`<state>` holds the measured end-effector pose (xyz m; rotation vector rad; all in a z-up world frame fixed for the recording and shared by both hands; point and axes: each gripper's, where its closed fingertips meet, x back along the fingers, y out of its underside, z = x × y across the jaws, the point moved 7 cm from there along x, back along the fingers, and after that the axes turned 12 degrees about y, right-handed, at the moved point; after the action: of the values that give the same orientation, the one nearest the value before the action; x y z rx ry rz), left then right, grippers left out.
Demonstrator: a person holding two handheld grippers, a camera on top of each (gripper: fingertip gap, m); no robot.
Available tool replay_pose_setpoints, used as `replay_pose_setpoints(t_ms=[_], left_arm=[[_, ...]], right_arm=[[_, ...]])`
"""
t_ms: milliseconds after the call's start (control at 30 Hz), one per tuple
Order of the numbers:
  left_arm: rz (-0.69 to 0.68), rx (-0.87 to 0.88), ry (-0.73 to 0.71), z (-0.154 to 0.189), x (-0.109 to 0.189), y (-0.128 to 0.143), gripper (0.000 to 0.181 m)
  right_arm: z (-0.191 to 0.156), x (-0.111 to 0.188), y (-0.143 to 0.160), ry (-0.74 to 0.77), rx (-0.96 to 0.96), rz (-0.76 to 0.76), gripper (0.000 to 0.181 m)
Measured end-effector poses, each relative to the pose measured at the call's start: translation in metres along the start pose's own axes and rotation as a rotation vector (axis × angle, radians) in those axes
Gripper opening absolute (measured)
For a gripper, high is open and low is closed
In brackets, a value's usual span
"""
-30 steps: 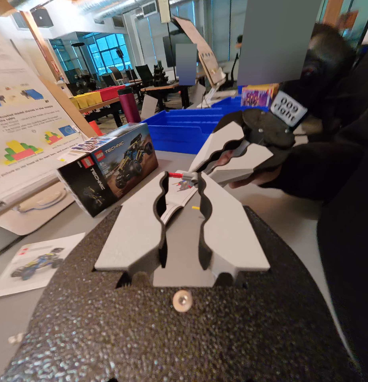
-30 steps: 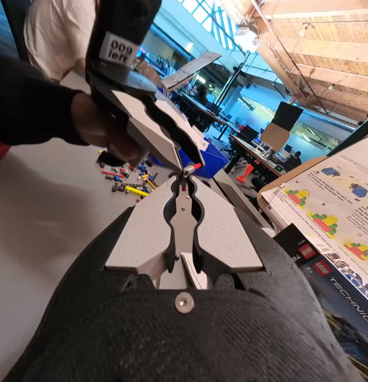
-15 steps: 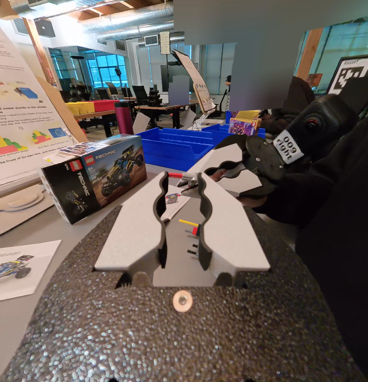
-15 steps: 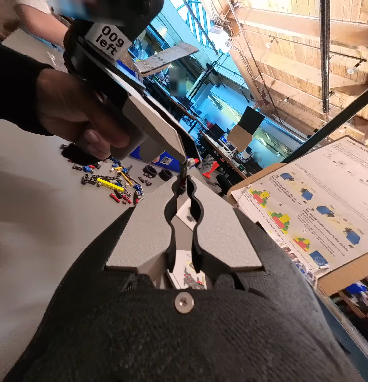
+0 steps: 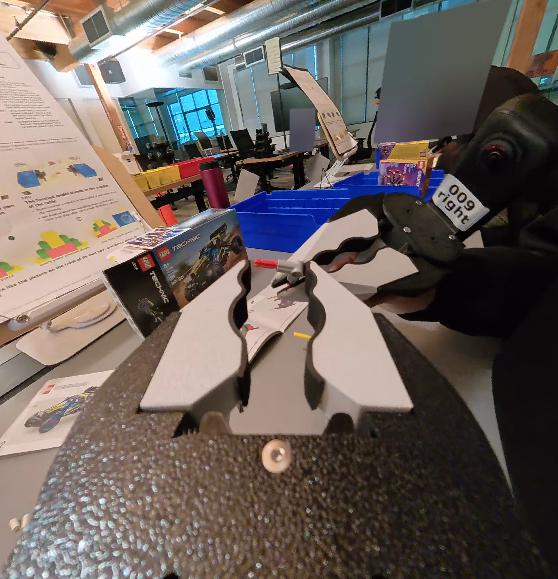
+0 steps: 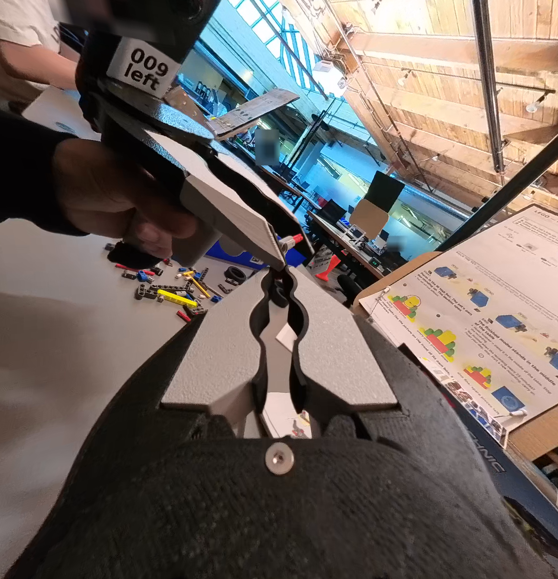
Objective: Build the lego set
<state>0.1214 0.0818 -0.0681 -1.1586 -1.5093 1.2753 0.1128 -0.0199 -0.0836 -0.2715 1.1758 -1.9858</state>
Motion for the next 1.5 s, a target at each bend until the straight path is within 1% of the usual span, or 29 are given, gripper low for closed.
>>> replay_pose_setpoints(t_ms=[67,267,500,600,633,700,900,967,1233,1300,1367,1500], left_arm=[[-0.007,-0.017,-0.001,0.001,0.0,0.001,0.028],[-0.046,-0.127,-0.051,0.004,0.0,0.001,0.027],[-0.11,-0.008,0.024,-0.001,0.001,0.008,0.026],[-0.124,-0.055,0.008,-0.002,0.002,0.007,0.028],[-0.126,-0.081,-0.008,-0.002,0.003,0.007,0.035],[-0.132,-0.103,-0.02,-0.002,0.004,0.005,0.028],[-0.134,-0.042,-0.015,-0.003,0.003,0.008,0.028],[-0.144,-0.026,0.002,-0.003,0.003,0.012,0.028],[-0.201,-0.065,0.071,-0.002,0.005,0.015,0.027],[-0.196,-0.058,0.081,-0.002,0.005,0.015,0.027],[-0.196,-0.054,0.09,-0.001,0.005,0.017,0.021],[-0.153,-0.056,0.049,-0.001,0.004,0.016,0.022]], right_arm=[[-0.001,0.0,0.001,-0.01,-0.002,-0.006,0.002],[-0.001,-0.002,0.002,-0.02,0.0,-0.02,0.002],[-0.006,-0.002,0.008,-0.05,0.044,-0.073,0.002],[-0.006,-0.003,0.009,-0.061,-0.008,-0.093,0.002],[-0.007,-0.004,0.009,-0.081,-0.023,-0.105,0.002],[-0.008,-0.004,0.011,-0.103,-0.028,-0.123,0.002],[-0.01,-0.006,0.011,-0.094,-0.011,-0.151,0.002],[-0.011,-0.005,0.014,-0.114,0.001,-0.159,0.002],[-0.014,-0.004,0.015,-0.179,0.034,-0.202,0.002],[-0.014,-0.004,0.014,-0.185,0.031,-0.206,0.002],[-0.015,-0.004,0.015,-0.193,0.023,-0.221,0.001],[-0.011,-0.006,0.014,-0.156,-0.01,-0.215,0.002]])
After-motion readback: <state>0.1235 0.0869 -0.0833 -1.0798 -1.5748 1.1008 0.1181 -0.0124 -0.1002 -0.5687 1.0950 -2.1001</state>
